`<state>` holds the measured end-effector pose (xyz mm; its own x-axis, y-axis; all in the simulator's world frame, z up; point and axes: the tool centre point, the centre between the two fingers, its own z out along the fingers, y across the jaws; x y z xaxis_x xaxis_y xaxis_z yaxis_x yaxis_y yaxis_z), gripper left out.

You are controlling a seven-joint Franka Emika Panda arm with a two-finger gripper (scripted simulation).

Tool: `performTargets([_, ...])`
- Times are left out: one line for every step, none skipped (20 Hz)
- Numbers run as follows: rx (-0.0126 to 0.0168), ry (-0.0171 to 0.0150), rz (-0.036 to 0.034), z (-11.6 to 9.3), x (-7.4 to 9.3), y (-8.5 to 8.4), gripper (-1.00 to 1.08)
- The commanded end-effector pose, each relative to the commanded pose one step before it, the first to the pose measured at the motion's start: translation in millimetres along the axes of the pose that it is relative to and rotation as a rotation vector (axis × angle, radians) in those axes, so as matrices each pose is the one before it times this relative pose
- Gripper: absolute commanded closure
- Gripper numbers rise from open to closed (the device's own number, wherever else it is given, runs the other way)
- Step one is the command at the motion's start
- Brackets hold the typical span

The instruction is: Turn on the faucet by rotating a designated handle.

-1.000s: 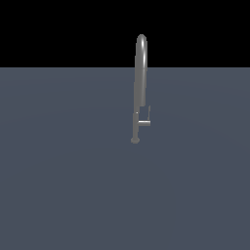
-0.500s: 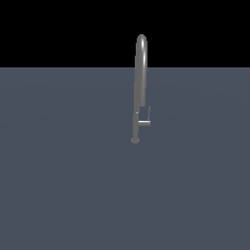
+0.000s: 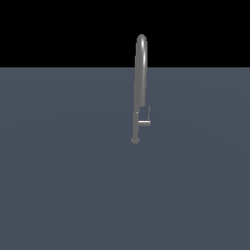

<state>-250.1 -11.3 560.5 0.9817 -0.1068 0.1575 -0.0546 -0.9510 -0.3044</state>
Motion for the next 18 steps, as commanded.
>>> performTargets([0.07060,0.02804,0.02435,-17.43,4.59,2.79,1.08])
performTargets([0.02884,0.00876,0.01060,-6.54,2.23,1.26,1.08])
performTargets([0.02909,0.00772,0.01100,-6.36,2.39,1.38,1.08])
performTargets([0.02927,0.00667,0.01141,-6.18,2.56,1.49,1.08])
performTargets([0.02943,0.00563,0.01185,-5.99,2.74,1.61,1.08])
performTargets([0.02952,0.00458,0.01229,-5.79,2.93,1.72,1.08])
performTargets([0.02958,0.00355,0.01277,-5.60,3.13,1.85,1.08])
performTargets([0.02959,0.00251,0.01326,-5.39,3.33,1.97,1.08])
performTargets([0.02954,0.00149,0.01376,-5.18,3.54,2.08,1.08])
performTargets([0.02947,0.00048,0.01428,-4.97,3.76,2.20,1.08])
performTargets([0.02933,-0.00052,0.01482,-4.74,3.98,2.31,1.08])
performTargets([0.02916,-0.00150,0.01537,-4.52,4.22,2.43,1.08])
performTargets([0.02894,-0.00246,0.01593,-4.29,4.45,2.54,1.08])
performTargets([0.02867,-0.00341,0.01651,-4.05,4.70,2.65,1.08])
performTargets([0.02836,-0.00433,0.01710,-3.81,4.95,2.76,1.08])
performTargets([0.02800,-0.00523,0.01770,-3.57,5.21,2.86,1.08])
performTargets([0.02761,-0.00610,0.01832,-3.33,5.47,2.96,1.08])
performTargets([0.02716,-0.00694,0.01893,-3.07,5.73,3.06,1.08])
